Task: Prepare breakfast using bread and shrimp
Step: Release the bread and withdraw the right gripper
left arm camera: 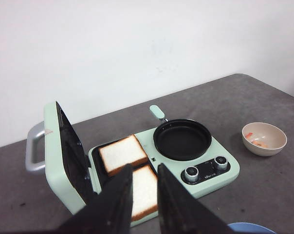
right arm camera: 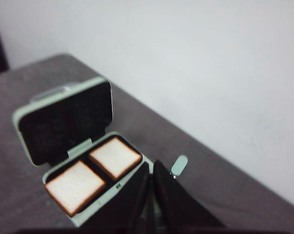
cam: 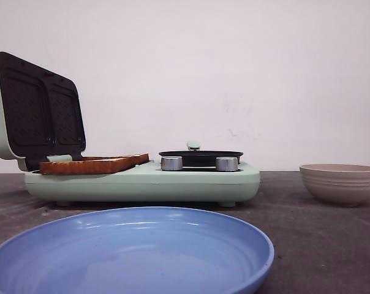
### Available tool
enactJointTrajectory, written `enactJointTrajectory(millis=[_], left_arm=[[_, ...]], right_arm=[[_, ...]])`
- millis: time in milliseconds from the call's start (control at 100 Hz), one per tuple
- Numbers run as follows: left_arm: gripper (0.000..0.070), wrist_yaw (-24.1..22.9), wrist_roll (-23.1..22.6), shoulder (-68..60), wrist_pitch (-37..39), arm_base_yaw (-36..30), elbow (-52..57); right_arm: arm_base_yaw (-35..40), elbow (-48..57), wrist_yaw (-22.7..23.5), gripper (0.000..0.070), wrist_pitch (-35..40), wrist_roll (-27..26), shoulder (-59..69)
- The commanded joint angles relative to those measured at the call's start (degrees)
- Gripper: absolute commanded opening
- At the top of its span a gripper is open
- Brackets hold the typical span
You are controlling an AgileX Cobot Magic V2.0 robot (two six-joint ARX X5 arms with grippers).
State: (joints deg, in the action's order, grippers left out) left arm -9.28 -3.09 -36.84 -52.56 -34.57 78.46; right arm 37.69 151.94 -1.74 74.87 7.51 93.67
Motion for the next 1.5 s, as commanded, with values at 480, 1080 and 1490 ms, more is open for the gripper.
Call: enactJointTrajectory(millis=[480, 1080, 1490], left_arm=[[0.0011, -0.3, -0.9, -0.7, 4.1, -0.4, 0.9], [0.0011, -0.3, 0.1, -3.8, 6.3, -0.4, 0.9], [0.0011, -12.5, 1.4, -1.0, 10.4, -0.2, -6.6]], right_arm=[[1.9, -5.2, -2.8, 0.0003, 6.8, 1.1, -27.0], [1.9, -72.8, -12.2, 0.0003, -23.6, -8.2, -66.0], [1.9, -111.1, -15.0, 0.0003, -54.0, -13.4, -77.5]])
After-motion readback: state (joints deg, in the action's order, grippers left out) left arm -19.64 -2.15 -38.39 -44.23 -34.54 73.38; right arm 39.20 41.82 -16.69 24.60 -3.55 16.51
